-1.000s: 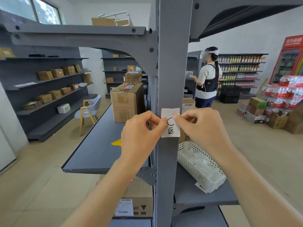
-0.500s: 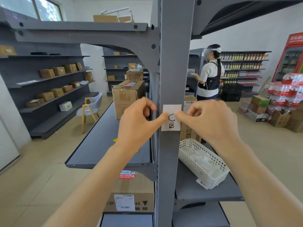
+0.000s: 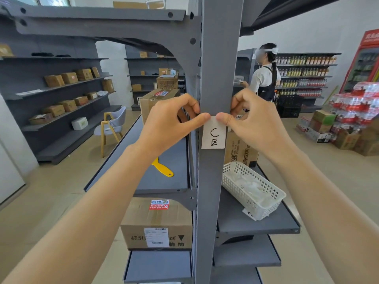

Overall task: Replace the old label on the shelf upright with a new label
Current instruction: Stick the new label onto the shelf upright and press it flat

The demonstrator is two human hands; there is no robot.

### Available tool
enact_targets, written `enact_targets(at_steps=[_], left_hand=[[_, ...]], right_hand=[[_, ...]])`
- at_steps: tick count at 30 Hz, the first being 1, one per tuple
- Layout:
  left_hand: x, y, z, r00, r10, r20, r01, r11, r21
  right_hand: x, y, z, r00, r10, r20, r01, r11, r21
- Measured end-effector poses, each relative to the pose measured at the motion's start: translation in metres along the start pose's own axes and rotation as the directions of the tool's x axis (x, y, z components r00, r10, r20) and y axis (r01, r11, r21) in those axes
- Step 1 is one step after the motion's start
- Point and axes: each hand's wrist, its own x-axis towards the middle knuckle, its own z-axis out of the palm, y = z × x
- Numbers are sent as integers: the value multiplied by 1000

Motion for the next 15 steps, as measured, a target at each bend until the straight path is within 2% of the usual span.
enact_targets(at_steps=[6, 11, 15], left_hand=[[-3, -3, 8, 997, 52, -54, -53, 998, -23], [-19, -10, 22, 999, 30, -44, -33, 997, -66], [-41, -21, 35, 999, -44, 8, 45, 993, -109]], right_hand=[[-1, 8, 5, 999, 18, 26, -20, 996, 83], [-13, 22, 14, 1000, 2, 30, -4, 998, 64], [-27, 33, 24, 998, 22, 55, -25, 998, 61]])
